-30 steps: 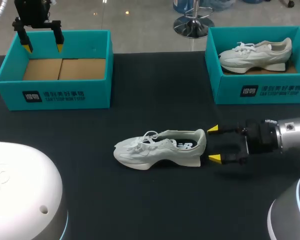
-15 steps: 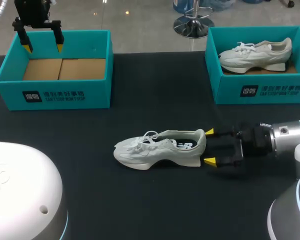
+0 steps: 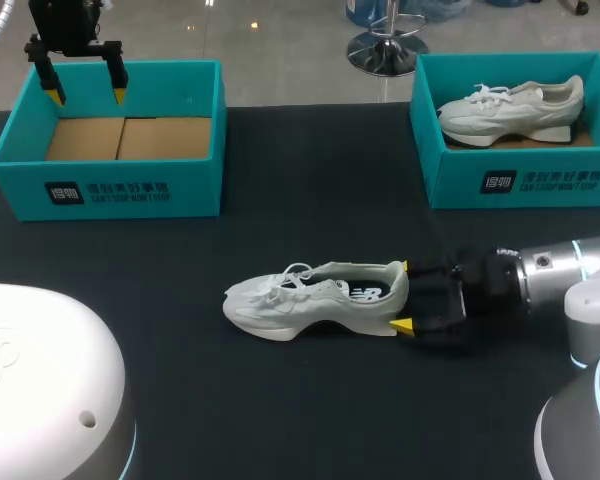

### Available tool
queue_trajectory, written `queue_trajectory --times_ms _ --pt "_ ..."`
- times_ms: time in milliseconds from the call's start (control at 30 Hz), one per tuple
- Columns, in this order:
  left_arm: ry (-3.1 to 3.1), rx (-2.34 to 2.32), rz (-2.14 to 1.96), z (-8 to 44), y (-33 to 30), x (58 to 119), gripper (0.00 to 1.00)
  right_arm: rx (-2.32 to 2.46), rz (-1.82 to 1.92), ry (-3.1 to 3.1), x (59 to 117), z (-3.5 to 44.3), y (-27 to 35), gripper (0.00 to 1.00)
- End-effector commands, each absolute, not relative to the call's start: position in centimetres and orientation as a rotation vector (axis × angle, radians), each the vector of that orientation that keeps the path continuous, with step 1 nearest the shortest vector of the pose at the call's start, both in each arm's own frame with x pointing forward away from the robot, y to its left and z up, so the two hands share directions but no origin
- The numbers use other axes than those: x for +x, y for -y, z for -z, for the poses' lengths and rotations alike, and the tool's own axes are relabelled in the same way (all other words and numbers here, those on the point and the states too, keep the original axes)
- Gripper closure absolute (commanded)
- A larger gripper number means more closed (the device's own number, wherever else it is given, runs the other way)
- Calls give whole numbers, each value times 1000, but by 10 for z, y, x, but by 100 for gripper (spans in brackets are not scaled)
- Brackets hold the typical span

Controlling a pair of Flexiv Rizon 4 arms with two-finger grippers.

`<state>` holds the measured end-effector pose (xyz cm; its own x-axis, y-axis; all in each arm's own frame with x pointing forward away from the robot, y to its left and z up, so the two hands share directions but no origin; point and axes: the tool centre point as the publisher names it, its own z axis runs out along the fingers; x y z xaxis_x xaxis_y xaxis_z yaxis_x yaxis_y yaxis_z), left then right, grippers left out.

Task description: Take the shoe out of the shoebox, open the shoe tongue, remove and reinsert the insole, then place the shoe into the shoebox

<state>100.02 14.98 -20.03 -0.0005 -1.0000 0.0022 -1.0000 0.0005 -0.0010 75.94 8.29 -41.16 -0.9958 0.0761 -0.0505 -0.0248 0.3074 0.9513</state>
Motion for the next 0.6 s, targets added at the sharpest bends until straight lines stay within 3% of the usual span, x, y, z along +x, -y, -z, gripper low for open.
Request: queue_trajectory --times_ms 33,600 --pt "2221 2221 -2 200 -150 1000 0 48 -1808 -2470 763 422 -89 0" --pt "2221 2221 -2 200 -150 1000 0 47 -1823 -2487 771 432 -99 0"
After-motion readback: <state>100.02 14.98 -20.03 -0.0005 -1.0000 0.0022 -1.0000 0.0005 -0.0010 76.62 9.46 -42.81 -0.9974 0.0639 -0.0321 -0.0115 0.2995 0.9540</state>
